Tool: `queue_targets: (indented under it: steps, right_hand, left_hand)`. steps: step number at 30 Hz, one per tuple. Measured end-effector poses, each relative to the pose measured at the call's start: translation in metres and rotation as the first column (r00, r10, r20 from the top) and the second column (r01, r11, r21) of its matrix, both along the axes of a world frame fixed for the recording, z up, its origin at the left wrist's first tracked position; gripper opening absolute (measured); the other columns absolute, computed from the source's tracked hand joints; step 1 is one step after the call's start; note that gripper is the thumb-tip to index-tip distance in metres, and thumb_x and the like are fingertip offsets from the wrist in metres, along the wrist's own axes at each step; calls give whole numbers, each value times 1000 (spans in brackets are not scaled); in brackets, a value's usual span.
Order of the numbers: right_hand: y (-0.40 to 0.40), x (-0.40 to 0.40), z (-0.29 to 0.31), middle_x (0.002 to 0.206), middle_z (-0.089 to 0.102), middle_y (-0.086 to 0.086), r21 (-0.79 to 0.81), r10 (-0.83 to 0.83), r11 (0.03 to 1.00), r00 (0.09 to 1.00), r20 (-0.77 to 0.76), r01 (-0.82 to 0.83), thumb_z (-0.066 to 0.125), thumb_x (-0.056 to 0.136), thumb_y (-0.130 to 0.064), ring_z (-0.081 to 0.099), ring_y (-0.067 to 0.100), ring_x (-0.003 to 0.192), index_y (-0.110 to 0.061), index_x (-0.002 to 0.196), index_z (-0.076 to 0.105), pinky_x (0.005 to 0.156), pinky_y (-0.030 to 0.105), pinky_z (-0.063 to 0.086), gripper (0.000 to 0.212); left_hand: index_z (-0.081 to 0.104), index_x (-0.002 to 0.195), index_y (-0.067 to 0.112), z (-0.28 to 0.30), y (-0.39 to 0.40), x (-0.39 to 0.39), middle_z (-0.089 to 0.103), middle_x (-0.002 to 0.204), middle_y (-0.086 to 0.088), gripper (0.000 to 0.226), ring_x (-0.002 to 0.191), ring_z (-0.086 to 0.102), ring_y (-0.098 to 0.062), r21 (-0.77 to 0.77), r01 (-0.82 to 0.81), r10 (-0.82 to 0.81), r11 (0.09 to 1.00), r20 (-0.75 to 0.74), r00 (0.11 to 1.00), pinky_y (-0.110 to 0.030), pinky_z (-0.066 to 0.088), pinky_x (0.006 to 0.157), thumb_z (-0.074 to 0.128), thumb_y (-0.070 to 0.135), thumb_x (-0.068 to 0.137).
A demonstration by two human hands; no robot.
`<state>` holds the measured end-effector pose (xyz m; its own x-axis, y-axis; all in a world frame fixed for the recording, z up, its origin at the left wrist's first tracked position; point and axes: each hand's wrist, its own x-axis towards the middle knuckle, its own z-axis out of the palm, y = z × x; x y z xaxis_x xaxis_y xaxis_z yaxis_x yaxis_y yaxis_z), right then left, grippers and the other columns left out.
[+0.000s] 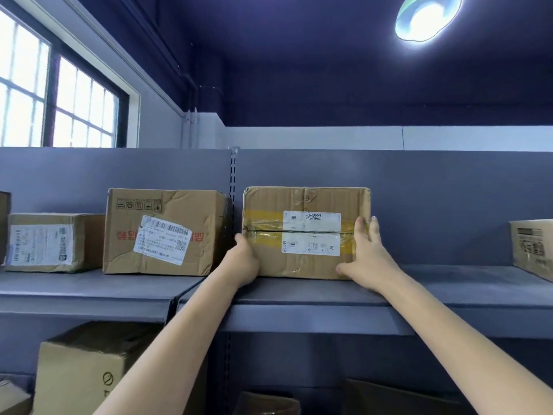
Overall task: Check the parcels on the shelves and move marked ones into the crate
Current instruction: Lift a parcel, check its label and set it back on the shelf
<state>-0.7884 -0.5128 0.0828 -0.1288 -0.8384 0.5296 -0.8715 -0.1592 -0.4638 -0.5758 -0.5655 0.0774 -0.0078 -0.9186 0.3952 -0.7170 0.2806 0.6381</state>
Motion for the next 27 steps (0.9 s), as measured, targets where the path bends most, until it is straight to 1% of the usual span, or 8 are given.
queue_targets:
  steps: [3, 6, 13, 18, 21, 23, 25, 27]
  right_hand:
    - [-4, -3, 0, 151, -33, 3, 42, -26, 999, 999, 31, 25, 66, 83, -22, 18, 25, 143, -20, 145, -21, 90, 25, 35, 107]
    - [-5, -4, -1, 151, -32, 2, 53, -44, 998, 999, 26, 43, 67, 83, -24, 19, 26, 142, -21, 146, -21, 97, 29, 35, 107]
    - [-1, -2, -3, 154, -26, -1, 31, -25, 999, 998, 61, 23, 65, 85, -23, 14, 24, 144, -22, 147, -15, 107, 32, 28, 101]
    - [21, 3, 0, 157, -15, 7, 11, -14, 1000, 1000, 16, 14, 57, 88, -18, 18, 28, 142, -20, 149, -5, 110, 33, 25, 87]
    - [47, -11, 5, 158, 3, 6, -8, -31, 999, 998, 55, 31, 54, 90, -21, 17, 25, 143, -15, 149, 8, 112, 31, 20, 76]
    - [66, -28, 3, 157, 14, 4, -5, -59, 998, 996, 74, 59, 54, 90, -22, 27, 22, 139, -14, 149, 13, 108, 31, 27, 72]
    - [86, -46, -1, 155, 23, 2, 7, -64, 998, 992, 105, 63, 55, 89, -20, 43, 20, 125, -17, 149, 18, 94, 28, 36, 70]
    - [103, -63, -6, 154, 25, 1, 12, -61, 998, 992, 107, 60, 57, 88, -19, 38, 19, 131, -19, 148, 21, 96, 28, 33, 69]
  left_hand:
    - [-2, 147, -1, 1, 1, -1, 27, 148, -25, 64, 131, 35, -36, -14, 9, -9, 1000, 0, 1000, -36, 32, 104, 33, 1, 93]
    - [-5, 146, -3, 1, 4, -3, 15, 152, -26, 63, 138, 25, -37, 18, 15, -15, 1000, -14, 1000, -37, 24, 111, 30, 2, 94]
    - [5, 143, -8, 0, 8, -6, 12, 152, -25, 59, 139, 20, -37, -2, 5, -5, 1000, -50, 999, -38, 19, 111, 34, 2, 93]
    - [5, 147, -1, 1, 30, -7, 2, 156, -19, 68, 142, 15, -35, -268, 15, -7, 963, 31, 999, -43, 18, 115, 39, 2, 89]
    - [12, 146, 0, 1, 47, -11, 9, 157, -16, 65, 143, 17, -31, -374, 71, -18, 925, 142, 990, -42, 21, 115, 41, 4, 88]
    - [19, 145, 1, -1, 63, -18, 17, 155, -16, 62, 143, 18, -29, -380, 131, -67, 916, 178, 982, -38, 21, 115, 43, 8, 89]
    - [23, 145, 5, -3, 83, -31, 25, 154, -10, 60, 143, 20, -25, -372, 190, -134, 909, 171, 976, -32, 20, 114, 45, 12, 90]
    - [26, 146, 9, -5, 102, -45, 36, 149, -6, 61, 138, 32, -25, -363, 217, -177, 906, 142, 974, -32, 27, 111, 47, 18, 90]
